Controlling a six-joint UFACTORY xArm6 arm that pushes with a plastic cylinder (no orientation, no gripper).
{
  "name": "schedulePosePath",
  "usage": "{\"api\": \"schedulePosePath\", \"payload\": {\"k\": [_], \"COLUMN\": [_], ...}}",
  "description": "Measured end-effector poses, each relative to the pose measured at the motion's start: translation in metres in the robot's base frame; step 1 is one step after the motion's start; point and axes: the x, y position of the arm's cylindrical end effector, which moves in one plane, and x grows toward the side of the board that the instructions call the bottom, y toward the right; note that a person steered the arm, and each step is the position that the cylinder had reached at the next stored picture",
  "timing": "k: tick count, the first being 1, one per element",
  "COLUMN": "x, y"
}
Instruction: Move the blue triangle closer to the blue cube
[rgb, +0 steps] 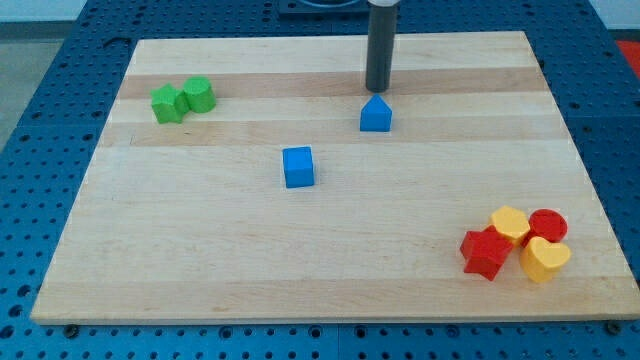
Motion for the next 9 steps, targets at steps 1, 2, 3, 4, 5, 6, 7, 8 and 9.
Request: {"api": "schedulePosePath", "payload": {"k": [1, 2, 3, 4, 5, 6, 7, 8, 9], "x": [0.026, 0.052, 0.082, 0.103, 0.087, 0.056, 0.055, 0.081, 0.108], "y": [0.002, 0.002, 0.0, -0.005, 0.016, 0.015, -0.01, -0.051, -0.063]}}
